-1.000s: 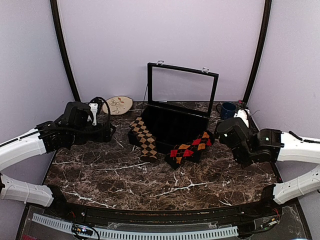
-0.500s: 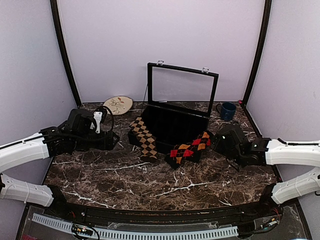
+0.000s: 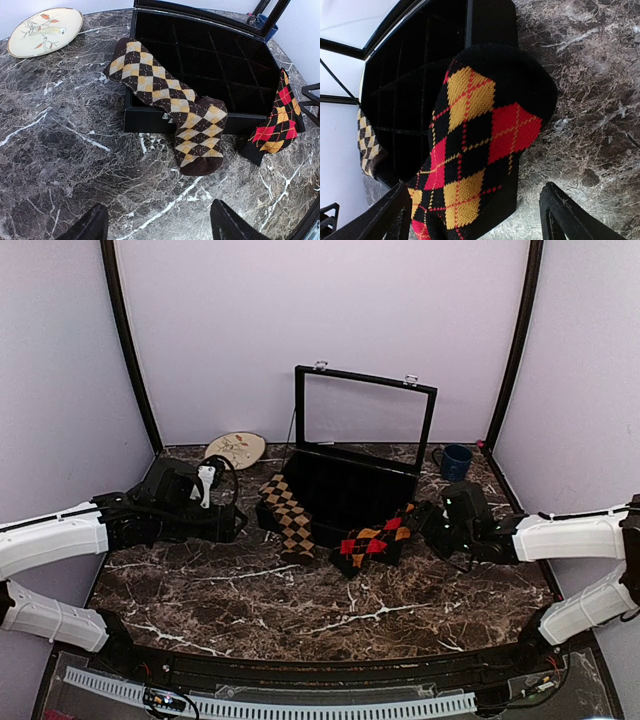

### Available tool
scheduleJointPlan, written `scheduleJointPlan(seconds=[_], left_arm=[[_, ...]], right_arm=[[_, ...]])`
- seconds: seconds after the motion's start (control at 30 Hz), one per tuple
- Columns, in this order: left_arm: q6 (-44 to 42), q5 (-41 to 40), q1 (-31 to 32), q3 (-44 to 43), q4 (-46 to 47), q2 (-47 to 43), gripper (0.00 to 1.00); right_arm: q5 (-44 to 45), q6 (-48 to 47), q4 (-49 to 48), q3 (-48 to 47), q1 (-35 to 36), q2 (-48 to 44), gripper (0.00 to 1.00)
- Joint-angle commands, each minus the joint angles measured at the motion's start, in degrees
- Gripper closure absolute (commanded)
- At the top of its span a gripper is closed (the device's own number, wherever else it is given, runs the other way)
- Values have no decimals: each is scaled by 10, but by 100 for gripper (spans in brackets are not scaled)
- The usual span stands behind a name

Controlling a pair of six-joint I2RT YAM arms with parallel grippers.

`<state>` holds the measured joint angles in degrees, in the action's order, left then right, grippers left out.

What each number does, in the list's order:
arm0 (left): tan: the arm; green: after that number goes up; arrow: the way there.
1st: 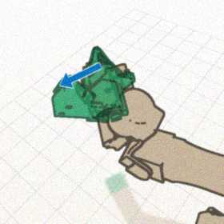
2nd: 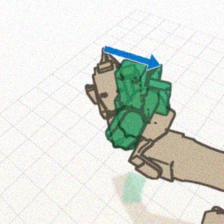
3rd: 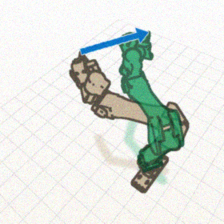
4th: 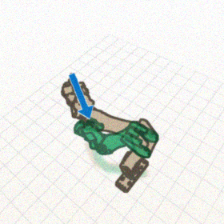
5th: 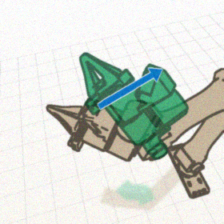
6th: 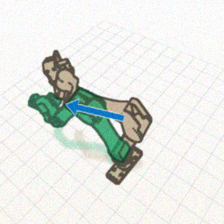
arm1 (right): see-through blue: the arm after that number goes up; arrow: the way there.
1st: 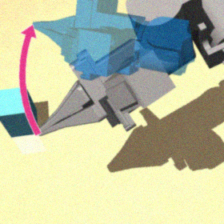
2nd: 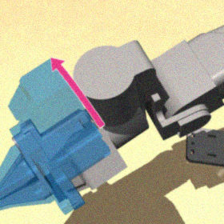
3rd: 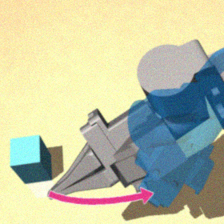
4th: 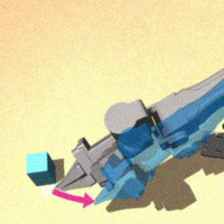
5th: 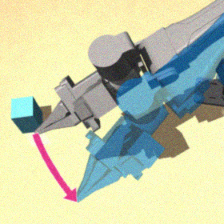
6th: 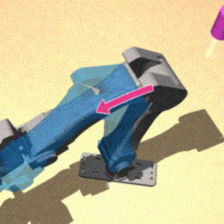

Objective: Roll the socks
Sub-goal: Pick up the sock from the storage box.

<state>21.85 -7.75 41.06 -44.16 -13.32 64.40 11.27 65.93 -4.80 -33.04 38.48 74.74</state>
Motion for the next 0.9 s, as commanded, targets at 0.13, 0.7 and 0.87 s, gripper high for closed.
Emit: scheduleJointPlan(seconds=[0.13,0.7,0.87], left_arm=[[-11,5,3,-15,19,-4,27],[-29,-5,3,-28,1,-8,28],[-35,-7,3,-33,-6,-8,28]], right_arm=[[-54,31,-78,24,-34,11,16],[-74,68,-188,47,-60,72,19],[-83,86,-239,59,-67,94,21]])
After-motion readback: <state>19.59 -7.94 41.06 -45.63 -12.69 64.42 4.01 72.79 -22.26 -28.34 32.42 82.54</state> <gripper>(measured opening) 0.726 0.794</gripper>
